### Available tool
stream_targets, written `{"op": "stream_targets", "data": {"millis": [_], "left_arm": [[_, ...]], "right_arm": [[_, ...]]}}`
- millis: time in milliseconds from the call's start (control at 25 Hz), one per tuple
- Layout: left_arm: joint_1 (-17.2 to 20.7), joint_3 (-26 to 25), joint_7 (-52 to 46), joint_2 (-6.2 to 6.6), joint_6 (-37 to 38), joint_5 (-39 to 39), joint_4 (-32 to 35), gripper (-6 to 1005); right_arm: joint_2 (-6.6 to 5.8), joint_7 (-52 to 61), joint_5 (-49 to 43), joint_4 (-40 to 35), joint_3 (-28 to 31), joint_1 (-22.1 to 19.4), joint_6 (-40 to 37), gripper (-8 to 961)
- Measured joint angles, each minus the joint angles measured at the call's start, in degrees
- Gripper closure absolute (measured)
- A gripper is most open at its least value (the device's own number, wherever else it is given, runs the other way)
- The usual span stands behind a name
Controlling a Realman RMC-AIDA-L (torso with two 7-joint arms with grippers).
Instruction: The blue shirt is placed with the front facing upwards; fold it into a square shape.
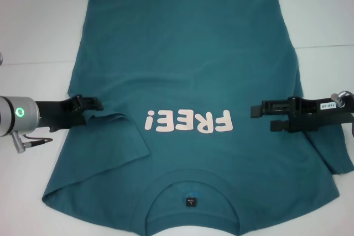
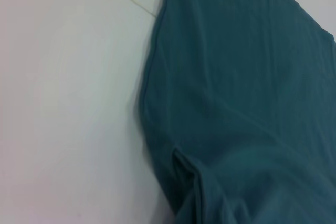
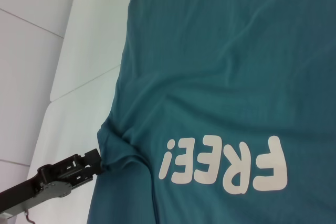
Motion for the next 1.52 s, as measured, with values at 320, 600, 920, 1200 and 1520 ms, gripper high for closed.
{"op": "stream_targets", "data": {"millis": [320, 600, 920, 1200, 1520], "left_arm": [[-0.28, 1.42, 0.16, 0.03, -0.99, -0.01, -0.15, 419], [-0.45, 1.83, 0.26, 0.12, -1.32, 0.01, -0.16, 489], [-0.54, 2.78, 0.28, 0.02, -2.22, 0.12, -0.2, 874], [-0.54, 2.38, 2.55, -0.09, -0.7, -2.46, 0.21, 1000], [-1.51, 2.45, 3.97, 0.03, 1.03, -7.02, 1.0, 1000]], "right_arm": [[0.0, 0.04, 0.03, -0.01, 0.0, -0.06, -0.01, 53], [0.0, 0.09, 0.11, -0.01, 0.06, -0.09, 0.0, 54], [0.0, 0.17, 0.11, -0.01, 0.09, -0.09, -0.12, 55], [0.0, 0.18, 0.11, -0.01, 0.18, -0.09, -0.12, 56], [0.0, 0.18, 0.12, -0.01, 0.18, -0.09, 0.01, 56]]}}
